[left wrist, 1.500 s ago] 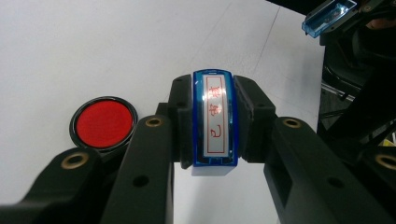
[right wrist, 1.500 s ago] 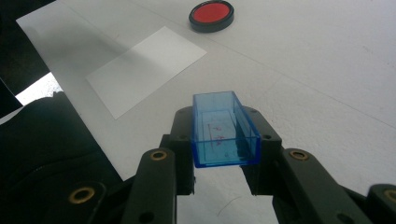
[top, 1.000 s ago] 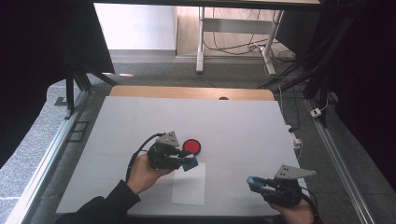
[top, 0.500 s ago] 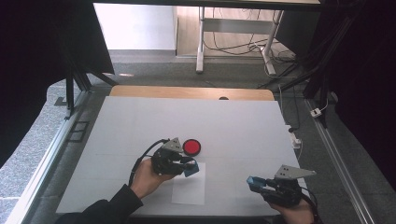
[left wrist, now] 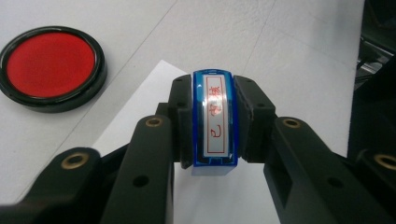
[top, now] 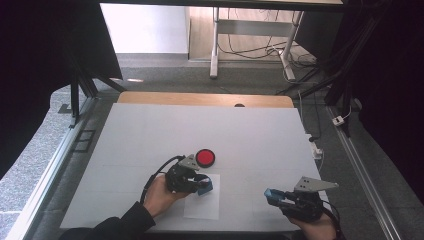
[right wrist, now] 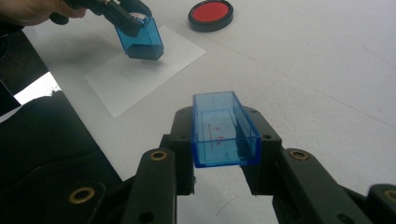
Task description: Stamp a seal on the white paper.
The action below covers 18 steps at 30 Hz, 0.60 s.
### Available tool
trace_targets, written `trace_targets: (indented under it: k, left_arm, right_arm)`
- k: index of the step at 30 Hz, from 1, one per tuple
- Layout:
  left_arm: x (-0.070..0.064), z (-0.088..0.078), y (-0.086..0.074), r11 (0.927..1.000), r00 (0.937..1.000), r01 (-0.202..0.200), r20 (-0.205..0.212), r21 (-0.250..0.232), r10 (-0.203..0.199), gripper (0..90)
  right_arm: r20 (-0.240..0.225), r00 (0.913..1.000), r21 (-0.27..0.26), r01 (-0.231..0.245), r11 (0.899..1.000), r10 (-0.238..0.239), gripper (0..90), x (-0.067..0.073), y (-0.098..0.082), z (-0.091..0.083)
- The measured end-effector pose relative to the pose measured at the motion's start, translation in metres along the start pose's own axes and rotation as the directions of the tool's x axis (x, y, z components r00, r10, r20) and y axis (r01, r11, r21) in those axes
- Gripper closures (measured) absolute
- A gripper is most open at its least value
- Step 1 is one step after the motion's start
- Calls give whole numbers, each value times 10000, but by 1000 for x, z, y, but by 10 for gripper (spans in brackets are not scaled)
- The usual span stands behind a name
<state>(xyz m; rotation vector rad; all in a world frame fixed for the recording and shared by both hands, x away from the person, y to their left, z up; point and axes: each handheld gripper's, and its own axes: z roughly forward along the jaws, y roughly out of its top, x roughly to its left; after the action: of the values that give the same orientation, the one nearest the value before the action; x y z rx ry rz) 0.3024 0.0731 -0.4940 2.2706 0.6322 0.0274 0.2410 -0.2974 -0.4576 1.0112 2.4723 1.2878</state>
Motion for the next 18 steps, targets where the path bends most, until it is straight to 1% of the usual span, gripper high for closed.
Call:
trace_targets:
  k: [6, 11, 14, 18]
  left_arm:
    - [1, 6, -4, 9997, 9999, 25, -138, 247, -21, 705]
    - [2, 6, -5, 9997, 9999, 114, -95, 206, -112, 706]
    - [0, 6, -5, 9998, 9999, -41, -159, 190, 44, 708]
    - [-4, 7, -4, 9991, 9987, -297, -394, 294, 309, 708]
  right_arm:
    - [-3, 10000, 5, 4, 10000, -4, 684, 0, 0, 0]
    - [-11, 10000, 13, 0, 10000, 0, 684, 0, 0, 0]
    - [-16, 10000, 17, 3, 10000, -3, 684, 0, 0, 0]
    - [-48, 10000, 1, 9, 10000, -9, 684, 0, 0, 1]
